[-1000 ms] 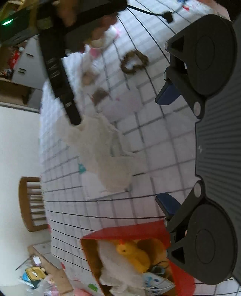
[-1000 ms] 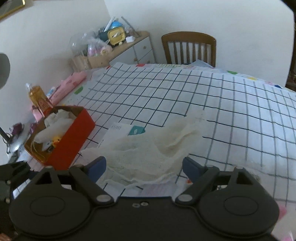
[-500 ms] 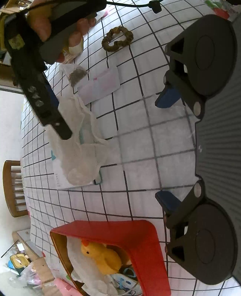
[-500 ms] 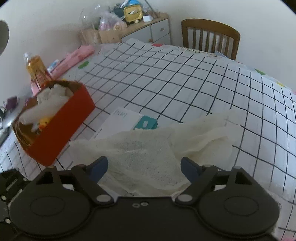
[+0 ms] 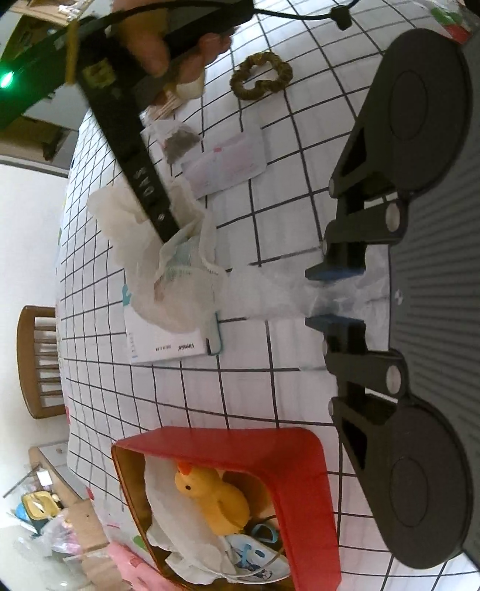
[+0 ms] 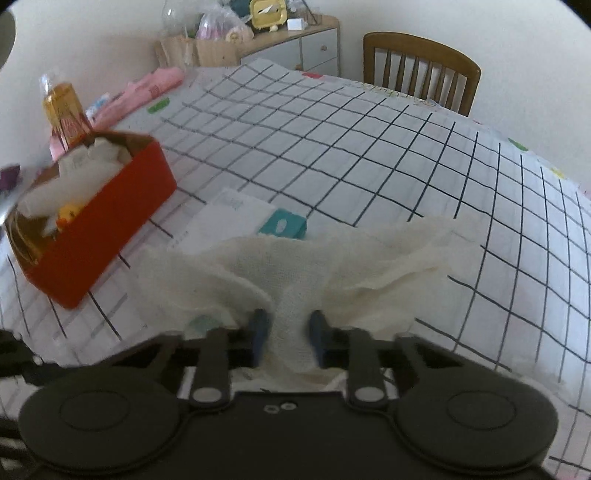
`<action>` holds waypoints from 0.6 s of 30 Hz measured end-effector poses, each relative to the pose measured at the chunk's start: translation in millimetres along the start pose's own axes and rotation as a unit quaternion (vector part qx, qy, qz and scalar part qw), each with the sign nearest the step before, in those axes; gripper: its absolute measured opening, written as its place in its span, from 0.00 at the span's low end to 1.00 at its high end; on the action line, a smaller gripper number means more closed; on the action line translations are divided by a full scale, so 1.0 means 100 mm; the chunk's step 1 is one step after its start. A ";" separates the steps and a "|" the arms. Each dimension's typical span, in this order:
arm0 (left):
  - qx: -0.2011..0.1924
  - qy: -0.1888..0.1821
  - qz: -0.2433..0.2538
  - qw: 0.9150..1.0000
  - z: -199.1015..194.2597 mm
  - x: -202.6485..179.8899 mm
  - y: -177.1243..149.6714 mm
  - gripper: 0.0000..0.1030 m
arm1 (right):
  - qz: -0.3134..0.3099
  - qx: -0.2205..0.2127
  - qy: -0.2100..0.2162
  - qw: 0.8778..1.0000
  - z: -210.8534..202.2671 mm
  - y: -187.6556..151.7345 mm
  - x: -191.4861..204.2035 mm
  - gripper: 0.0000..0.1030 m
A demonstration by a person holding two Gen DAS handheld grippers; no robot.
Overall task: Organize soft objects
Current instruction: 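Lift the plastic sheet and gauze cloth and carry them toward the tin box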
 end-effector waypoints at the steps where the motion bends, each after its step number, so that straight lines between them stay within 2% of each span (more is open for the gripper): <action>1: -0.001 -0.001 -0.005 1.000 0.00 0.02 0.01 0.16 | -0.002 -0.005 0.002 1.000 -0.02 -0.02 0.00 0.13; 2: -0.001 -0.001 -0.008 1.000 0.00 0.03 0.01 0.15 | -0.003 -0.009 0.000 1.000 -0.04 -0.03 0.00 0.07; 5: -0.005 -0.011 -0.017 1.000 -0.03 0.06 0.04 0.13 | 0.000 -0.031 -0.004 1.000 -0.18 -0.04 -0.02 0.04; 10: -0.018 -0.013 -0.019 1.000 -0.10 0.07 0.10 0.09 | 0.017 -0.063 0.002 0.998 -0.43 -0.05 -0.08 0.02; 18: -0.055 -0.024 -0.030 0.998 -0.32 0.13 0.23 0.09 | 0.048 -0.135 0.016 0.990 -0.97 -0.02 -0.15 0.02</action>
Point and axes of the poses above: each gripper's, at about its wrist camera, not at the fingertips, and z roughly the way its jaws point, x to its left, y to its top, the point moved 2 cm from there along z, roughly the way its jaws point, and after that the axes turned 10 degrees about x, right-handed, at the moved point
